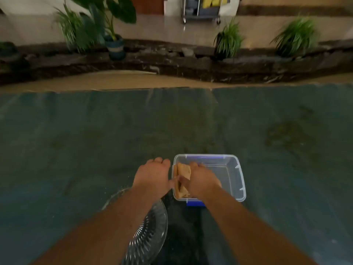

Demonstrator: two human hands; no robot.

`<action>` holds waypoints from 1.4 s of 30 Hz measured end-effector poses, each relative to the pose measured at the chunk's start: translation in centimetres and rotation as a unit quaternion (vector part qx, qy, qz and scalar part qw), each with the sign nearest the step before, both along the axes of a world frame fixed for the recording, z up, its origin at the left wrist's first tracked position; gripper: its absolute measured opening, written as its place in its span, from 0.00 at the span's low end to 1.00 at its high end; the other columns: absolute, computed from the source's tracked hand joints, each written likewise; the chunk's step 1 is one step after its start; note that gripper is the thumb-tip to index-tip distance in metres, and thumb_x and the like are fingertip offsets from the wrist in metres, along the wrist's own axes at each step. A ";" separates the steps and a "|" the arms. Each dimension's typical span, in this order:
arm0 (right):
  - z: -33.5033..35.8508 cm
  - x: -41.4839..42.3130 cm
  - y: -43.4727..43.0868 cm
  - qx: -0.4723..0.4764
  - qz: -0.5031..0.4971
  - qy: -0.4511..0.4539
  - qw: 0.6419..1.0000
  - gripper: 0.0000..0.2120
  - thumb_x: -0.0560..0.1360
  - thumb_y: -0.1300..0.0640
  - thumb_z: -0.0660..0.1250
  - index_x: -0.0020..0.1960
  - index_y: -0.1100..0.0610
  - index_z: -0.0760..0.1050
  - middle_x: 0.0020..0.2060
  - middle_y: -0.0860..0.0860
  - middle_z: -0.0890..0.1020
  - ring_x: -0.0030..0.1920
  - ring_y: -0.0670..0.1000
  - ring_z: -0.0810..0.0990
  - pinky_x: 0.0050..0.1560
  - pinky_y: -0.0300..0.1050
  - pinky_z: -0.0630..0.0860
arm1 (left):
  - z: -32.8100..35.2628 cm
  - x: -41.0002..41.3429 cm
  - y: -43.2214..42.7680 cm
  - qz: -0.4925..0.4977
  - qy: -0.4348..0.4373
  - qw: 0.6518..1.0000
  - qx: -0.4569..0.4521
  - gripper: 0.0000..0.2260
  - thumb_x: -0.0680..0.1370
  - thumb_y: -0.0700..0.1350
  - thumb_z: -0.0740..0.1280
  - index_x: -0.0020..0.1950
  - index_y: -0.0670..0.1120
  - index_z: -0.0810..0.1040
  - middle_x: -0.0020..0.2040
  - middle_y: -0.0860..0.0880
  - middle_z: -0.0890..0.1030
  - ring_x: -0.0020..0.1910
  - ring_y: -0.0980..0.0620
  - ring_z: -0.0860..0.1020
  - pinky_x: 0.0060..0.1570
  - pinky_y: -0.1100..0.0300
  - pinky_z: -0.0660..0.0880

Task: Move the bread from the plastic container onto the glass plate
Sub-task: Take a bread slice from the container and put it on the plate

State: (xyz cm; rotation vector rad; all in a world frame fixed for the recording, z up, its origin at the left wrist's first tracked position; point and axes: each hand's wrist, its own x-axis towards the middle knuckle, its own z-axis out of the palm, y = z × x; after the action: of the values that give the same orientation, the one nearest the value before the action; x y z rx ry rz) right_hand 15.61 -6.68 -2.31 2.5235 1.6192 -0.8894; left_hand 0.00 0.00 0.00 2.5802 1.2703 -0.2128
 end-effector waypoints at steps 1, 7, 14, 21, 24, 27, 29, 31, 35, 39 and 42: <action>-0.8 0.0 0.4 -0.019 0.010 0.002 1.000 0.28 0.80 0.40 0.62 0.74 0.54 0.67 0.67 0.58 0.76 0.64 0.62 0.77 0.64 0.62 0.76 | -0.4 0.2 -0.1 0.000 0.001 1.000 -0.003 0.20 0.76 0.63 0.65 0.60 0.51 0.73 0.53 0.49 0.77 0.51 0.48 0.75 0.44 0.51 0.75; -2.7 -0.2 1.2 -0.041 -0.044 0.032 0.998 0.32 0.79 0.38 0.64 0.76 0.55 0.62 0.66 0.58 0.77 0.64 0.61 0.78 0.64 0.60 0.74 | -3.0 0.9 -0.7 0.007 -0.036 0.999 -0.015 0.15 0.76 0.58 0.65 0.59 0.51 0.74 0.50 0.51 0.75 0.46 0.52 0.73 0.41 0.54 0.71; -2.5 0.6 1.0 0.001 -0.047 0.012 0.999 0.13 0.83 0.46 0.63 0.60 0.54 0.76 0.53 0.54 0.84 0.51 0.55 0.83 0.58 0.55 0.80 | -3.8 0.6 -0.8 0.019 -0.070 0.997 -0.032 0.15 0.76 0.56 0.66 0.60 0.52 0.75 0.50 0.53 0.76 0.46 0.53 0.74 0.41 0.55 0.74; 1.7 0.5 0.5 0.096 -0.086 -0.033 0.991 0.10 0.85 0.51 0.58 0.51 0.52 0.77 0.42 0.52 0.85 0.41 0.52 0.83 0.47 0.52 0.83 | -3.4 -0.5 -0.6 0.115 -0.166 0.974 -0.099 0.25 0.73 0.69 0.66 0.64 0.57 0.73 0.55 0.59 0.76 0.48 0.57 0.77 0.37 0.59 0.71; 4.6 -2.0 0.8 0.201 -0.173 0.072 0.961 0.12 0.80 0.45 0.58 0.42 0.49 0.72 0.37 0.49 0.81 0.37 0.52 0.81 0.40 0.54 0.81 | -2.2 -1.6 0.3 0.248 -0.254 0.914 -0.196 0.39 0.68 0.77 0.64 0.71 0.55 0.70 0.61 0.56 0.79 0.53 0.55 0.79 0.47 0.55 0.73; 5.5 -5.8 2.3 0.190 -0.262 0.243 0.914 0.07 0.72 0.47 0.64 0.43 0.50 0.75 0.38 0.48 0.81 0.37 0.50 0.82 0.30 0.52 0.84 | -1.5 -4.0 1.5 0.321 -0.307 0.851 -0.281 0.38 0.67 0.79 0.63 0.62 0.51 0.77 0.51 0.52 0.84 0.46 0.53 0.82 0.48 0.50 0.80; 4.1 -8.5 3.1 0.131 -0.307 0.317 0.888 0.10 0.73 0.50 0.66 0.52 0.52 0.77 0.43 0.50 0.81 0.42 0.53 0.82 0.31 0.53 0.85 | -2.0 -6.4 1.8 0.358 -0.322 0.828 -0.287 0.26 0.70 0.73 0.67 0.52 0.52 0.80 0.46 0.50 0.85 0.43 0.48 0.84 0.48 0.43 0.83; 1.4 -10.9 3.2 0.073 -0.295 0.307 0.902 0.14 0.75 0.51 0.65 0.59 0.54 0.76 0.46 0.50 0.80 0.46 0.55 0.82 0.43 0.58 0.86 | -3.3 -9.7 2.1 0.376 -0.295 0.842 -0.248 0.15 0.75 0.62 0.72 0.48 0.51 0.80 0.43 0.49 0.85 0.41 0.47 0.84 0.47 0.43 0.83; -3.3 -15.0 2.1 -0.036 -0.242 0.332 0.911 0.13 0.75 0.54 0.69 0.57 0.58 0.79 0.49 0.56 0.83 0.45 0.58 0.85 0.43 0.61 0.86 | -6.9 -16.3 1.6 0.368 -0.159 0.888 -0.225 0.12 0.78 0.57 0.71 0.51 0.49 0.79 0.45 0.47 0.84 0.44 0.45 0.82 0.47 0.50 0.79; -5.9 -17.9 1.7 -0.073 -0.190 0.275 0.940 0.06 0.75 0.54 0.68 0.48 0.57 0.80 0.43 0.56 0.85 0.38 0.58 0.87 0.39 0.58 0.87 | -9.8 -19.9 0.4 0.371 -0.100 0.892 -0.237 0.12 0.76 0.55 0.71 0.50 0.48 0.78 0.45 0.44 0.84 0.45 0.42 0.82 0.45 0.52 0.77; -6.8 -19.1 1.7 -0.086 -0.150 0.207 0.963 0.09 0.76 0.52 0.67 0.50 0.56 0.81 0.45 0.55 0.85 0.43 0.58 0.86 0.46 0.58 0.86 | -10.7 -20.6 0.1 0.352 -0.081 0.905 -0.223 0.10 0.76 0.55 0.71 0.51 0.50 0.78 0.45 0.47 0.84 0.44 0.46 0.80 0.41 0.54 0.73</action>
State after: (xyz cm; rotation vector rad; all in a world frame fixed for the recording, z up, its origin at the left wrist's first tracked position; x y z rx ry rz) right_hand -3.45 -4.95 -9.09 2.6220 1.1691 -1.6042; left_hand -20.57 0.15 -10.71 1.6036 1.7433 -0.1190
